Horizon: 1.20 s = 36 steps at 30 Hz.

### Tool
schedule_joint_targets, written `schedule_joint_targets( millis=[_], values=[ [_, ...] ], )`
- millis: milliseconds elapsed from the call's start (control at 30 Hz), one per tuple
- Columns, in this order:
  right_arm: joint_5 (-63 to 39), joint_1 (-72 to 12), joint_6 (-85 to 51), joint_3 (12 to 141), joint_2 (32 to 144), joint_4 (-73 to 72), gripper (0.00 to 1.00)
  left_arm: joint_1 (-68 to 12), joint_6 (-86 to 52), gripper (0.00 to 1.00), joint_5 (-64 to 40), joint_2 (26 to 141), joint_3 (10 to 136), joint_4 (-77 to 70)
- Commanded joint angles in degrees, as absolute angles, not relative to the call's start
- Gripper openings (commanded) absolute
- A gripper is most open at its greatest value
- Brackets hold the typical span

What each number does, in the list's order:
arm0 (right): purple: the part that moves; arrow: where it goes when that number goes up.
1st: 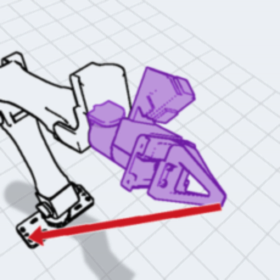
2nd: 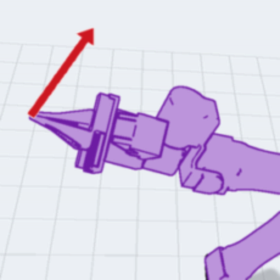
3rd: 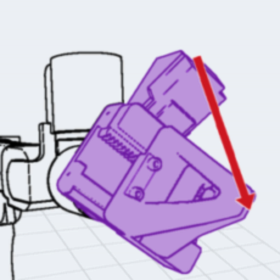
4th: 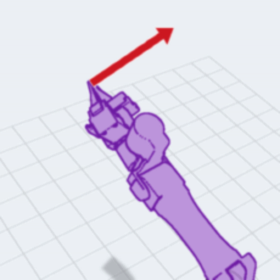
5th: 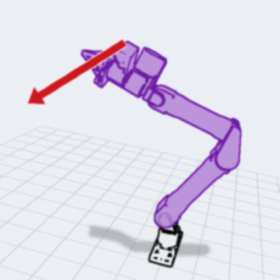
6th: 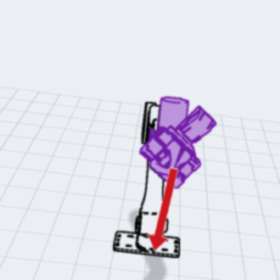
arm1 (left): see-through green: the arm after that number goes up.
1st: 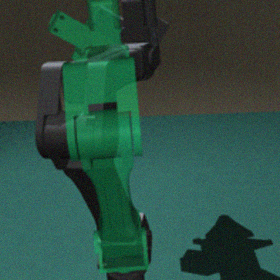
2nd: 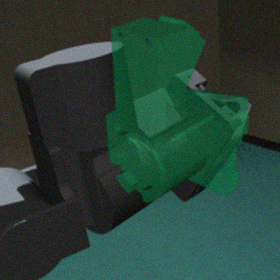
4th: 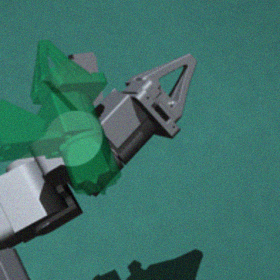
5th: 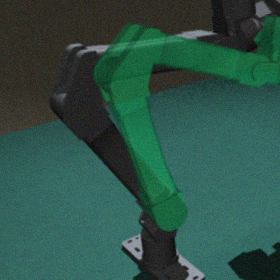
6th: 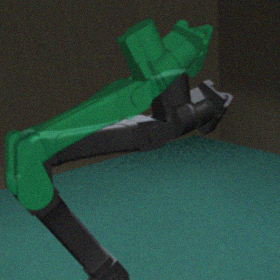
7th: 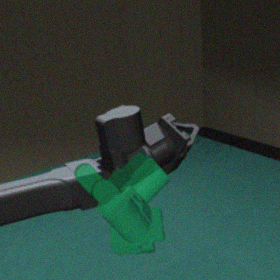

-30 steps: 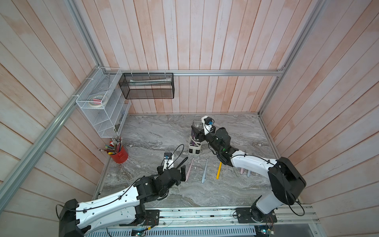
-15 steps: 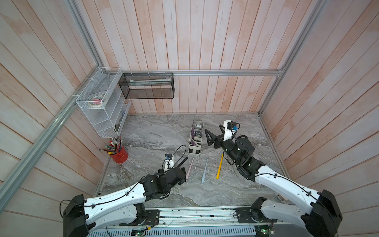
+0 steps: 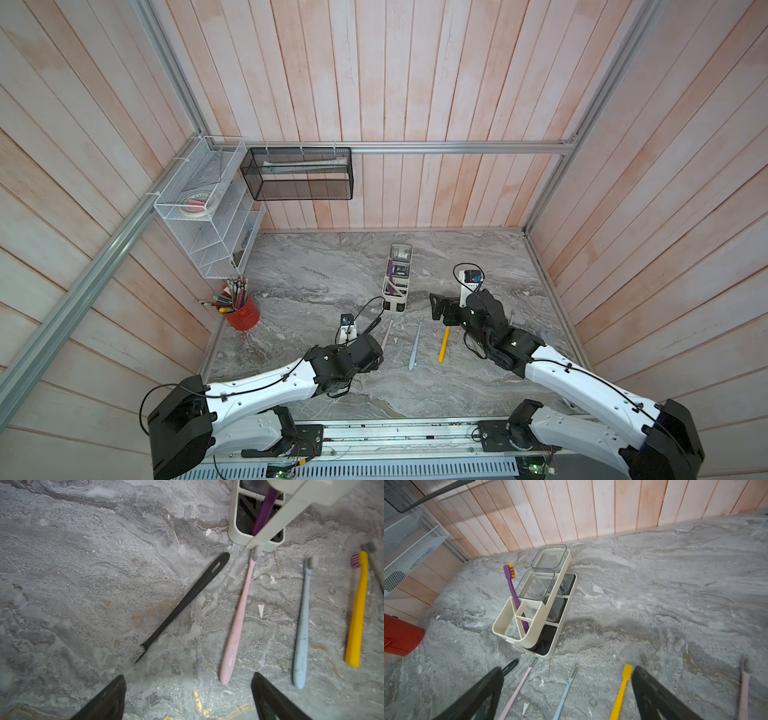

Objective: Place the toothbrush into the toothbrush holder
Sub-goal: Pick up the toothbrush from the center of the board.

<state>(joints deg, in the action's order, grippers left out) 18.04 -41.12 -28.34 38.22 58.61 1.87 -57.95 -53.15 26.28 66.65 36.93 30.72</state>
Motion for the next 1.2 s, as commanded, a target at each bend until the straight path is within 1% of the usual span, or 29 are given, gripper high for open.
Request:
schedule_joint_targets(
  millis=[0,167,267,533,567,633,667,900,1033,1100,1167],
  values=[
    [16.4,-41.2,-29.8,38.0,57.4,2.5,0.98,-55.8,-52.0,0.93,25.2,64.3,36.2,30.2],
    [14.7,-41.2,-29.2,38.0,58.4,1.3,0.98,-46.9,-49.3,0.91,19.7,61.3,30.9,26.1],
    [12.8,-41.3,-29.3,37.8,59.3,0.4,0.98,-44.3,-47.7,0.90,18.5,61.9,29.7,23.9],
    [13.1,-41.4,-29.0,38.0,59.2,0.4,0.98,-43.0,-45.3,0.83,16.5,66.7,29.3,21.3],
    [13.2,-41.4,-28.9,37.9,58.9,0.3,0.98,-42.9,-45.4,0.81,16.5,66.7,28.5,20.7],
    [13.1,-41.4,-28.9,37.6,58.7,0.0,0.98,-42.7,-45.5,0.72,16.1,66.6,27.4,19.2],
    [13.1,-41.4,-28.9,37.6,58.7,-0.2,0.98,-42.6,-45.5,0.70,15.7,66.9,27.1,18.5],
    [12.6,-41.4,-28.9,37.9,59.1,0.0,0.98,-42.4,-45.5,0.69,15.1,69.1,26.1,17.0],
    [12.4,-41.4,-29.3,37.7,58.6,-0.3,0.98,-42.4,-45.6,0.62,15.1,69.6,25.2,16.2],
    [12.2,-41.4,-29.4,37.6,58.6,-0.4,0.98,-42.3,-45.7,0.54,15.3,70.0,25.4,16.1],
    [12.1,-41.4,-29.4,37.9,58.7,-0.2,0.98,-42.2,-45.7,0.52,15.3,71.0,25.7,16.2]
  ],
)
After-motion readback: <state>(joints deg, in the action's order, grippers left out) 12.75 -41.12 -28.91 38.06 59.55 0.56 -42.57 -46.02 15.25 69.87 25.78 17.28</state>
